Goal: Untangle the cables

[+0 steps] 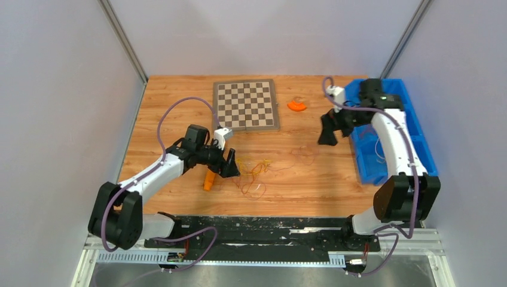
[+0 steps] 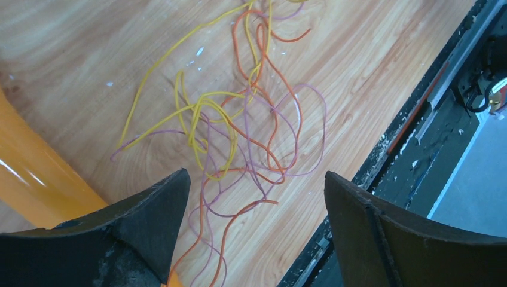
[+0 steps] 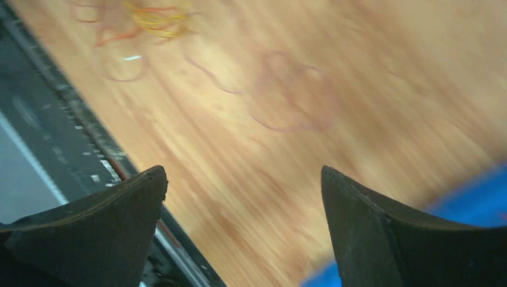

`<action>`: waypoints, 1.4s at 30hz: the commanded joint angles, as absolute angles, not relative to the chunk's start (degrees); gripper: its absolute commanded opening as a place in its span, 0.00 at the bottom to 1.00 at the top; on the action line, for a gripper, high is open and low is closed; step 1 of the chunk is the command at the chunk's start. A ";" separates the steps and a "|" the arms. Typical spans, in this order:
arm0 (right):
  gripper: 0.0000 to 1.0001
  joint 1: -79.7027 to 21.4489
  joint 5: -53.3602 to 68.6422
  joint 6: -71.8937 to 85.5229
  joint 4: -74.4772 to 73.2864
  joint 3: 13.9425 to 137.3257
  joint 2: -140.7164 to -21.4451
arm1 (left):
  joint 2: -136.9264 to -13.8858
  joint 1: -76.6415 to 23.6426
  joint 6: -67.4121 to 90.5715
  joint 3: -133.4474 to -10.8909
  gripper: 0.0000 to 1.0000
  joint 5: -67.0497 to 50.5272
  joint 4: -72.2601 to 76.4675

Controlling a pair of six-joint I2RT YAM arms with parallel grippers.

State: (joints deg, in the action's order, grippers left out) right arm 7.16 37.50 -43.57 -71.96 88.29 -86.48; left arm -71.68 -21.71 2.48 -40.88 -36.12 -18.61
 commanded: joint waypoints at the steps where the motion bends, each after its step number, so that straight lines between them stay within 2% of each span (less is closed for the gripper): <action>1: 0.98 -8.12 41.60 -26.49 -57.41 80.35 -87.39 | -76.85 -21.48 6.71 -44.00 0.87 -36.81 -16.10; 8: 0.94 -26.67 38.97 -19.89 -43.35 79.84 -100.75 | -83.40 -20.86 8.93 -45.04 0.73 -38.18 -14.52; 13: 0.80 -31.15 36.00 -19.11 -37.43 79.89 -109.58 | -86.19 -20.29 10.19 -46.05 0.62 -39.11 -14.48; 16: 0.57 -31.29 34.49 -19.31 -36.15 79.78 -112.54 | -86.94 -19.38 10.34 -46.49 0.52 -39.69 -14.80; 19: 0.17 -31.09 32.82 -19.93 -36.15 78.27 -111.53 | -87.05 -18.59 10.05 -46.83 0.41 -40.39 -15.57; 20: 0.04 -30.90 32.76 -19.81 -36.29 77.68 -109.95 | -86.94 -18.20 9.76 -46.84 0.34 -40.66 -15.83; 21: 0.00 -30.53 32.75 -19.63 -36.69 77.41 -107.85 | -86.82 -18.02 9.45 -46.84 0.30 -40.68 -16.55; 22: 0.00 -30.05 32.84 -19.51 -37.31 77.35 -105.35 | -86.70 -17.71 8.54 -46.87 0.24 -40.36 -17.50; 24: 0.00 -28.24 32.80 -19.32 -38.34 78.30 -99.05 | -86.24 -17.24 7.09 -46.44 0.19 -39.65 -18.90; 30: 0.00 -18.37 35.11 -19.10 -39.39 88.39 -83.56 | -84.54 -14.83 6.64 -43.77 0.19 -39.54 -19.87; 36: 0.00 -10.34 39.50 -16.21 -39.82 103.26 -80.69 | -82.95 -13.67 3.91 -43.36 0.19 -38.91 -23.62; 42: 0.00 -8.08 41.21 -12.19 -39.90 117.00 -82.01 | -79.74 -12.11 2.53 -41.63 0.13 -38.89 -24.96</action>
